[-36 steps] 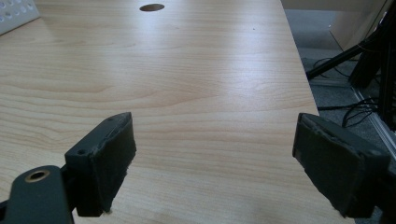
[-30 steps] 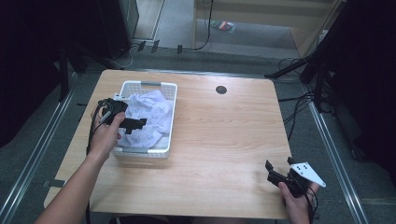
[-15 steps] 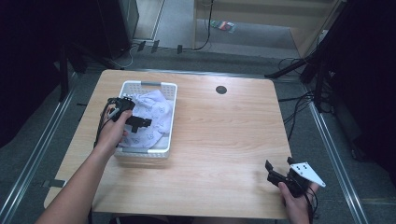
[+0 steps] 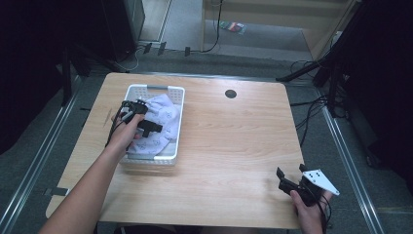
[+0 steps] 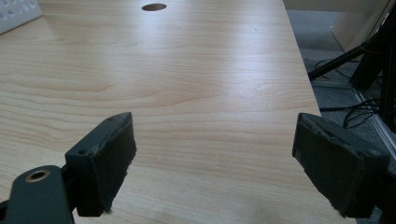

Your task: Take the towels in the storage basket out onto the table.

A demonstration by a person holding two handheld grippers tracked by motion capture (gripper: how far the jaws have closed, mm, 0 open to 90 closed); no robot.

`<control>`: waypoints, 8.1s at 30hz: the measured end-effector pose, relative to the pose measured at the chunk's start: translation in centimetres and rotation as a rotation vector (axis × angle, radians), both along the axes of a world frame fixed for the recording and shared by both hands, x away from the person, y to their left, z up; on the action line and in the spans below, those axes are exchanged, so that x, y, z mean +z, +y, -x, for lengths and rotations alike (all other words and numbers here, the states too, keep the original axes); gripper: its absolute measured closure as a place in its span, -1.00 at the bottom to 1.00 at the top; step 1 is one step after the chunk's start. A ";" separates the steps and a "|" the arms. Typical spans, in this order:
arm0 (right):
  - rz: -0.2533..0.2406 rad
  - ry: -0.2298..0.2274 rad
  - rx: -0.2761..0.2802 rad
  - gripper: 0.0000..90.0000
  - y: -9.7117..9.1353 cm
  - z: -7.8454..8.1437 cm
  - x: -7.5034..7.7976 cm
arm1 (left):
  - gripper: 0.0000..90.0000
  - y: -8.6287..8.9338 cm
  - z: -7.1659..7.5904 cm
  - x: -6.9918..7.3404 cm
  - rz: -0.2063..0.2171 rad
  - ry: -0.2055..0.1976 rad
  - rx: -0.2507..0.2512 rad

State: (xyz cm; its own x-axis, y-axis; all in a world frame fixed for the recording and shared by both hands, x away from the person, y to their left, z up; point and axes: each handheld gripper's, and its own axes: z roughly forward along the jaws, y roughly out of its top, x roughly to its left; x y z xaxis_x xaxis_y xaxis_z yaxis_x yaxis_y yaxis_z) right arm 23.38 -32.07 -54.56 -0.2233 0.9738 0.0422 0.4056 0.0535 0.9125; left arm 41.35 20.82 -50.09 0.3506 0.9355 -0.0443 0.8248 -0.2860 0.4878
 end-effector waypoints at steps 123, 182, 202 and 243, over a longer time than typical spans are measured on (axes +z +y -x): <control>-0.002 0.001 0.007 -0.70 0.0 0.0 0.0 | 0.32 -8.4 1.7 13.5 0.156 -0.159 -0.129; -0.017 -0.007 0.008 -0.70 -0.1 0.0 0.0 | 0.19 -21.3 0.5 2.1 0.218 -0.073 -0.223; -0.019 -0.009 0.009 -0.70 -0.1 0.1 0.0 | -0.81 -22.7 1.5 0.5 0.213 -0.054 -0.230; -0.024 0.002 0.007 -0.70 -0.1 0.0 0.0 | -1.00 -11.2 5.3 9.0 0.292 -0.327 -0.121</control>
State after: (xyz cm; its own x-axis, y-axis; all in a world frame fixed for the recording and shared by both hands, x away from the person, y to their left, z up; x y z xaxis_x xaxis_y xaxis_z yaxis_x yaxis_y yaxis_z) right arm 23.38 -32.21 -54.55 -0.2298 0.9710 0.0664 0.4069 0.0339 0.9128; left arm 36.07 9.61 -41.07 0.4961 0.8516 -0.1692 0.5827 -0.1821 0.7920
